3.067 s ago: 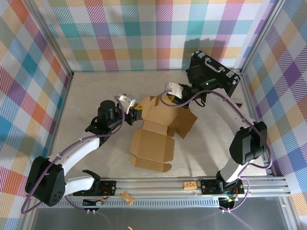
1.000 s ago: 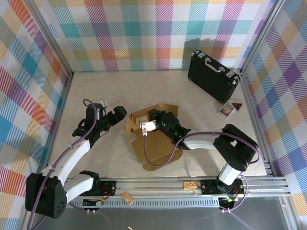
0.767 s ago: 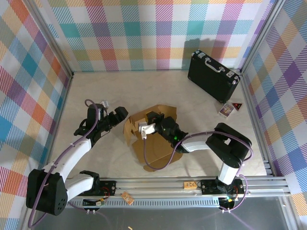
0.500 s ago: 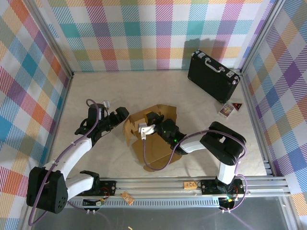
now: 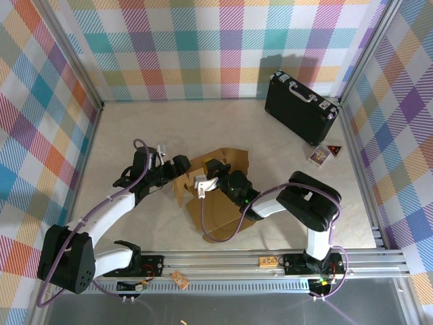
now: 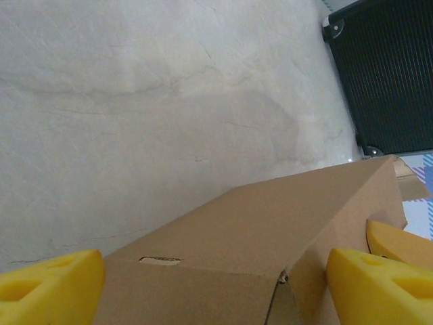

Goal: Fold the paper box

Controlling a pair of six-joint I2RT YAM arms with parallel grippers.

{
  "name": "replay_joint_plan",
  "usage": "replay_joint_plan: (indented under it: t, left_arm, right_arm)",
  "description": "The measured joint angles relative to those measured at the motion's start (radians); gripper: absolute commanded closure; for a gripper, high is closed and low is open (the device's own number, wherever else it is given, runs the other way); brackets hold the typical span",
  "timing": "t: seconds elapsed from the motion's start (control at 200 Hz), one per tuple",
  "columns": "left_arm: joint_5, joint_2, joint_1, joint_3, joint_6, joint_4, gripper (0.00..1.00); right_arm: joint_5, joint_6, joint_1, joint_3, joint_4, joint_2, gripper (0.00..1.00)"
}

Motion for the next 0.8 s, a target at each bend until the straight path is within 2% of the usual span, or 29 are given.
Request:
replay_joint_plan:
  t: [0.085,0.31,0.425,0.525,0.8]
  left_arm:
    - [-0.002,0.002,-0.005,0.003,0.002,0.000,0.19]
    - [-0.003,0.003,-0.019,0.006,0.017,0.000,0.21]
    - [-0.007,0.004,-0.021,0.012,0.034,-0.005,0.21]
    - [-0.010,0.004,-0.026,0.013,0.047,-0.005,0.21]
    - [-0.020,0.004,-0.031,0.013,0.061,-0.005,0.22]
  right_arm:
    - [0.001,0.006,0.001,-0.001,0.000,0.000,0.85]
    - [0.011,0.076,0.005,-0.009,-0.030,-0.002,0.55]
    - [0.005,0.125,0.008,-0.016,-0.101,-0.033,0.46]
    - [-0.013,0.188,0.008,-0.019,-0.238,-0.112,0.35]
    - [-0.163,0.411,0.008,0.027,-0.793,-0.401,0.27]
